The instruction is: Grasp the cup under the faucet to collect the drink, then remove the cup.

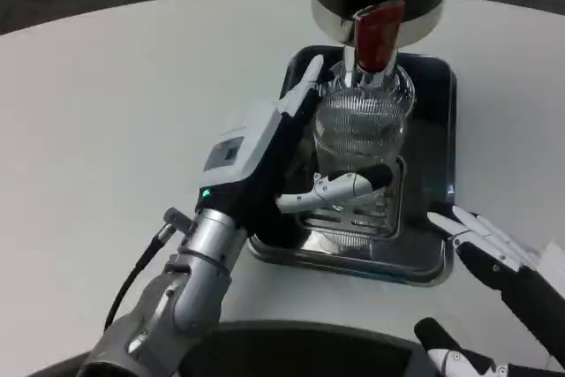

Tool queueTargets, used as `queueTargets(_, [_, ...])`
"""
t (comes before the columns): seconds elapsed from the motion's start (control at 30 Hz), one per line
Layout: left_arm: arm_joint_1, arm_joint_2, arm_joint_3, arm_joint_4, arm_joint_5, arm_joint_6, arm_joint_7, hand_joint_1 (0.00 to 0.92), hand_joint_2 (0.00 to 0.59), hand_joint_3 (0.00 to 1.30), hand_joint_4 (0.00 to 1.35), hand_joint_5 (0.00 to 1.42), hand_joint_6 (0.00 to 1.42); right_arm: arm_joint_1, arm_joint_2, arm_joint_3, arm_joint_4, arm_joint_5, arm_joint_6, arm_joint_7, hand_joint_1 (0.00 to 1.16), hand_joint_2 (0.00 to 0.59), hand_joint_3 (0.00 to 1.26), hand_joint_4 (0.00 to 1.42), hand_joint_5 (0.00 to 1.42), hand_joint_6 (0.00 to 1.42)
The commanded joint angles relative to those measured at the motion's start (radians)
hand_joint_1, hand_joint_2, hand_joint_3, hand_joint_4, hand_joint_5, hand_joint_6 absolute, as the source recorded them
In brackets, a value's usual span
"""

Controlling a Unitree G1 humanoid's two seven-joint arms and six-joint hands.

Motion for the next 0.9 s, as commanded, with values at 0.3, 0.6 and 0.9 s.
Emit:
queueTargets(0.3, [0.096, 0.035, 0.037, -0.091, -0.034, 0.008, -0.011, 0.132, 0.0, 0.0, 0.0, 0.17, 0.21, 0.001, -0.004, 0.003, 0.001, 0.008, -0.012, -0.016, 0.68, 0.479, 0.11, 0.02, 0.0, 0.0])
queueTargets(0.6, [0.171, 0.061, 0.124, -0.208, -0.129, -0.005, -0.067, 0.112, 0.0, 0.0, 0.0, 0.16, 0.13, -0.009, -0.006, 0.012, 0.01, 0.003, -0.008, -0.016, 0.68, 0.481, 0.11, 0.02, 0.0, 0.0])
queueTargets(0.9, [0.225, 0.082, 0.262, -0.578, -0.475, 0.093, -0.361, 0.054, 0.0, 0.17, 0.14, 0.27, 0.28, -0.024, -0.009, 0.024, 0.025, 0.0, -0.003, -0.015, 0.68, 0.481, 0.11, 0.02, 0.0, 0.0])
